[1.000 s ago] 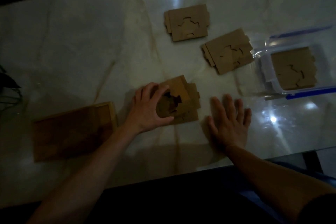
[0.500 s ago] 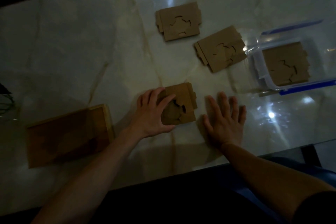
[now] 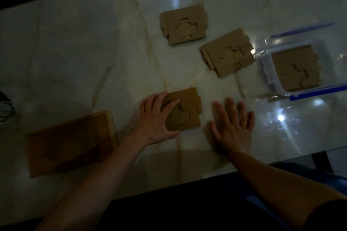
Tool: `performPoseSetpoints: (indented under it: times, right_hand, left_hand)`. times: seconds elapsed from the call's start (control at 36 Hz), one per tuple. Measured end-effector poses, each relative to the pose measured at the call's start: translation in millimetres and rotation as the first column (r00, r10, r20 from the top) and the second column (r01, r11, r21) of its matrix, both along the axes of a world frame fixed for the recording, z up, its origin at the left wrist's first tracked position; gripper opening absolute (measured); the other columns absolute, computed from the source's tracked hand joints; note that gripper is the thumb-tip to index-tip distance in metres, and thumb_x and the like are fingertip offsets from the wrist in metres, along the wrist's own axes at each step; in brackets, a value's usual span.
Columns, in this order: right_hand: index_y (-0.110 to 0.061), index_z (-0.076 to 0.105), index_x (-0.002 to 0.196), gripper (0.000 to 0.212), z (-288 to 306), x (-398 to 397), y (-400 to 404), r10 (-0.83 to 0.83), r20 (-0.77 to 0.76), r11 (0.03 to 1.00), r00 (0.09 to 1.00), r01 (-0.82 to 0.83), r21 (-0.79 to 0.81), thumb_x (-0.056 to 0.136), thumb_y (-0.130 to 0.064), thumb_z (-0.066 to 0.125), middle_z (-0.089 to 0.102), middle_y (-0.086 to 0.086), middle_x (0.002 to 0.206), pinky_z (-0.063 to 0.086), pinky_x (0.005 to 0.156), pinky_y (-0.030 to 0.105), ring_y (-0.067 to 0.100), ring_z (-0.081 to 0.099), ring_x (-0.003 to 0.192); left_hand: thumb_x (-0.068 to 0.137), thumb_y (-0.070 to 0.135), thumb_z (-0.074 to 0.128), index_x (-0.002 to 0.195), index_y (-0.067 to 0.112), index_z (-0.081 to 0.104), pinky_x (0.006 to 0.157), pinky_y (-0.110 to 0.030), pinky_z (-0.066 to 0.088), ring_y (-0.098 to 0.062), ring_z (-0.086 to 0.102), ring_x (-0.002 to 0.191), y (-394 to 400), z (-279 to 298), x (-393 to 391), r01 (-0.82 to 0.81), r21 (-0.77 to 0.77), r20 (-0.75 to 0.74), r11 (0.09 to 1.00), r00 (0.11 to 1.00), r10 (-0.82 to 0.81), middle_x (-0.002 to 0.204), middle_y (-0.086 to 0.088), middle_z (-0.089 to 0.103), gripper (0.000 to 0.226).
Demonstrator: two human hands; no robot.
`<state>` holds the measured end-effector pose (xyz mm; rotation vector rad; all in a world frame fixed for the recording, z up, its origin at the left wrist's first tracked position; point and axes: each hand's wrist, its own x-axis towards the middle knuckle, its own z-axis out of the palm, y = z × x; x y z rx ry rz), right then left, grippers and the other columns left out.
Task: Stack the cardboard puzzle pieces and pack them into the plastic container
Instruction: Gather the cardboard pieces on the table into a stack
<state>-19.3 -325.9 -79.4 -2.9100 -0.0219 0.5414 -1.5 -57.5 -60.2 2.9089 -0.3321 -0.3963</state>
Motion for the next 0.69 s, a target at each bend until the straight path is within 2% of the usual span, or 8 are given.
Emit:
performPoseSetpoints:
  times: [0.17, 0.28, 0.39, 0.53, 0.69]
  right_hand:
    - [-0.052, -0.007, 0.15, 0.07, 5, 0, 1, -0.012, -0.016, 1.0, 1.0, 0.012, -0.003, 0.088, -0.069, 0.022, -0.006, -0.008, 0.165, -0.014, 0.117, 0.046, 0.024, -0.011, 0.15]
    - [-0.053, -0.008, 0.149, 0.07, 9, 1, 2, -0.022, -0.025, 1.0, 0.999, 0.022, 0.013, 0.088, -0.069, 0.022, -0.006, -0.009, 0.165, -0.015, 0.117, 0.046, 0.024, -0.013, 0.15]
    - [-0.051, -0.009, 0.15, 0.071, 12, 2, 0, -0.006, -0.055, 0.999, 0.998, 0.008, 0.033, 0.088, -0.07, 0.019, -0.015, -0.009, 0.164, -0.013, 0.118, 0.051, 0.025, -0.019, 0.149]
    - [-0.052, -0.016, 0.148, 0.071, 13, 3, 0, -0.005, -0.067, 0.999, 0.998, 0.009, 0.05, 0.089, -0.07, 0.02, -0.024, -0.011, 0.16, -0.01, 0.119, 0.054, 0.025, -0.021, 0.149]
    - [-0.051, -0.01, 0.15, 0.071, 7, 2, 1, -0.017, -0.031, 0.999, 0.999, 0.018, 0.047, 0.089, -0.07, 0.021, -0.016, -0.008, 0.163, -0.012, 0.117, 0.051, 0.027, -0.013, 0.15]
  left_hand:
    - [0.055, 0.085, 0.052, 0.146, 0.045, 0.02, 0.11, -0.061, 0.024, -0.036, 0.02, 0.139, 1, 1, -1, -0.006, -0.026, -0.01, 1.0, 1.0, 0.006, 0.155, -0.005, 0.019, 0.105]
    - [0.061, 0.087, 0.05, 0.147, 0.041, 0.024, 0.114, -0.061, 0.015, -0.036, 0.017, 0.142, 1, 5, 2, -0.005, -0.061, 0.06, 0.998, 0.998, 0.009, 0.156, -0.006, 0.02, 0.101]
    - [0.071, 0.077, 0.05, 0.141, 0.032, 0.041, 0.112, -0.059, 0.021, -0.033, 0.028, 0.137, -3, 12, 18, -0.014, -0.123, 0.099, 0.992, 0.995, 0.026, 0.151, -0.006, 0.031, 0.084]
    - [0.075, 0.07, 0.048, 0.126, 0.027, 0.058, 0.108, -0.052, 0.027, -0.024, 0.045, 0.125, -24, 25, 59, -0.009, -0.186, 0.097, 0.983, 0.995, 0.027, 0.131, 0.0, 0.055, 0.067]
    - [0.076, 0.066, 0.055, 0.124, 0.028, 0.058, 0.108, -0.043, 0.023, -0.022, 0.043, 0.126, -67, 22, 119, 0.092, -0.189, 0.042, 0.978, 0.995, -0.086, 0.13, 0.001, 0.055, 0.061]
